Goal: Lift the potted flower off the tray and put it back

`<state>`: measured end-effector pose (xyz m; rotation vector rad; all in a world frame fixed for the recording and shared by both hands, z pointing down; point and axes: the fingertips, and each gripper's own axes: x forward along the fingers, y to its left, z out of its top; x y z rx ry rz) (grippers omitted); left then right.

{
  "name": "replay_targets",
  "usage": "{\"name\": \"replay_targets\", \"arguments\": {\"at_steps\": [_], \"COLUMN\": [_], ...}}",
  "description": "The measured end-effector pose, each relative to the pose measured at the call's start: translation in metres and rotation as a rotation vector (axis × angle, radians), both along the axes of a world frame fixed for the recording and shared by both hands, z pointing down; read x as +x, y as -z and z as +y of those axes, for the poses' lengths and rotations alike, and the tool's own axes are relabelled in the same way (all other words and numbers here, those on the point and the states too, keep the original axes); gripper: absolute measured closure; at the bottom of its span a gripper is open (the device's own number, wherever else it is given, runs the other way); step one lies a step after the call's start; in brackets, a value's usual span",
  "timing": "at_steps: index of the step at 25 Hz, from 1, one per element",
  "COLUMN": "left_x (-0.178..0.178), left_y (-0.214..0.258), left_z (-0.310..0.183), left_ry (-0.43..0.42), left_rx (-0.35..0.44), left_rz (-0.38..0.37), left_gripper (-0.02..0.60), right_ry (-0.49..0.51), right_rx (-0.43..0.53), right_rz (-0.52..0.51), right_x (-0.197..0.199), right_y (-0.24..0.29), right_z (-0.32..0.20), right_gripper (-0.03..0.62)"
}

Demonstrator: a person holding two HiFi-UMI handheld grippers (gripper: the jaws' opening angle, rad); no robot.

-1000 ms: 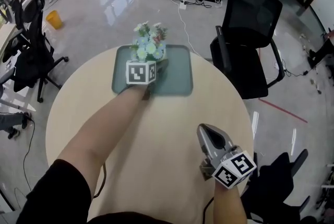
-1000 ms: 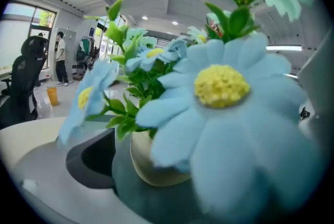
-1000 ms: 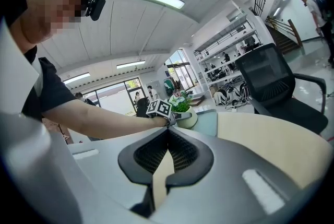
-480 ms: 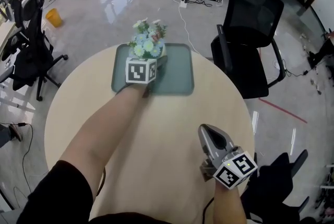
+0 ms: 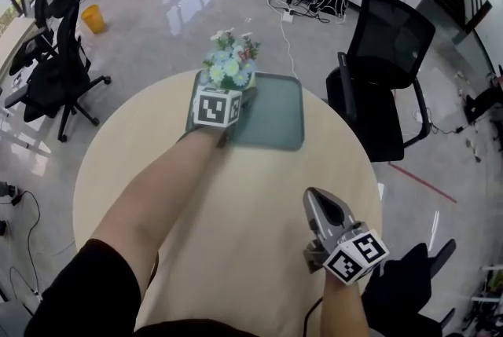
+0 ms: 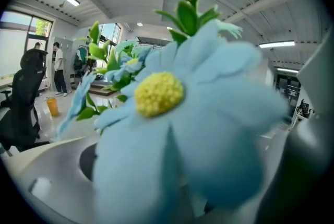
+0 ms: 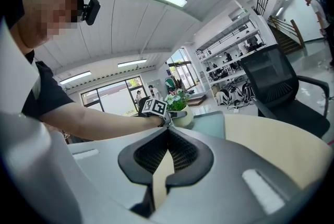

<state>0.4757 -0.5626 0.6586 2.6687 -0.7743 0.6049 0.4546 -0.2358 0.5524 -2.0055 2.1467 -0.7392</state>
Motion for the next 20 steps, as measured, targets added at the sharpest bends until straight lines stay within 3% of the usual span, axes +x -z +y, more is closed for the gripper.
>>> {"name": "replay_targets", "arguments": {"at_steps": [8,20], "left_x": [-0.052,-0.176], "left_y": [0.035,0.069], "left_z": [-0.017,-0.047], "left_ry": [0.034,0.135], "left_rx": [0.032,0.064], "left_rz": [-0.007,-0.016], "left_gripper": [0.115,0.115], "right_ry": [0.049,0.161], "right_rx": [0.009,0.02], "right_rz": [0.03,0.061], "right_x": [-0.034,-0.113], "right_y": [0.028,0.062], "right_z": [-0.015,-0.045], "right_gripper": [0.58,0.58]}}
